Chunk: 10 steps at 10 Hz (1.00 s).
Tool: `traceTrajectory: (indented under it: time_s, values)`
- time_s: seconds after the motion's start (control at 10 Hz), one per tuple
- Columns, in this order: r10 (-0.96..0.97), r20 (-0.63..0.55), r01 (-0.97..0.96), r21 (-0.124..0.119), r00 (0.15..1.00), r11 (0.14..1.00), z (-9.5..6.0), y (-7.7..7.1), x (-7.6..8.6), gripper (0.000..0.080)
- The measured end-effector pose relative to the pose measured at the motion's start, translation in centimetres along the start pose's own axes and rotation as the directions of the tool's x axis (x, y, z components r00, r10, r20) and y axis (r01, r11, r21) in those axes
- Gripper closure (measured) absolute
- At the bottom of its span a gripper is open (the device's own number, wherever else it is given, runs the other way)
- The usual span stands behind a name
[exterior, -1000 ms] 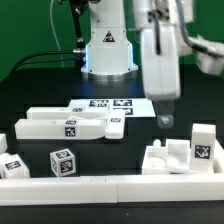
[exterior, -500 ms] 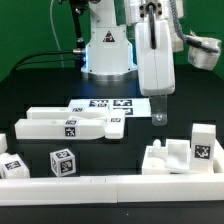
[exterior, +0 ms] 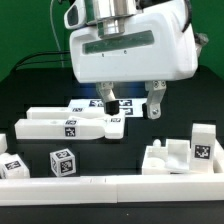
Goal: Assemble chair
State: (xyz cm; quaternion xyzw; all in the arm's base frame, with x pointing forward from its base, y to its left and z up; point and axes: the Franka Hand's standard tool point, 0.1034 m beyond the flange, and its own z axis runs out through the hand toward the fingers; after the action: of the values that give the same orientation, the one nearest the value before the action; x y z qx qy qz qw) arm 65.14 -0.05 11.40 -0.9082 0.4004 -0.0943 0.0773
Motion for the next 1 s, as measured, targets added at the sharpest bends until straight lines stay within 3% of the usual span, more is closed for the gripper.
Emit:
traceTrajectory:
  time_s: [0.2, 0.3, 0.4, 0.5, 0.7, 0.9, 1.0]
  values:
    - [-0.162, -0.001, 0.162, -0.004, 0.987, 0.987, 0.0, 0.2, 0.2, 0.0151]
    - [-0.371, 0.001, 0.371, -0.024, 0.929, 0.928, 0.1, 0.8, 0.7, 0.0151]
    - [-0.575, 0.011, 0.575, -0.041, 0.818, 0.817, -0.1, 1.5, 1.5, 0.0151]
    - [-0.74, 0.043, 0.741, -0.041, 0.671, 0.67, -0.3, 2.6, 2.5, 0.0151]
    - [-0.85, 0.047, 0.851, -0.053, 0.525, 0.523, -0.4, 3.8, 3.8, 0.0151]
    - [-0.896, 0.061, 0.898, -0.06, 0.439, 0.436, -0.4, 3.9, 3.9, 0.0151]
    - [-0.924, 0.082, 0.927, -0.05, 0.375, 0.372, -0.4, 4.5, 4.1, 0.0151]
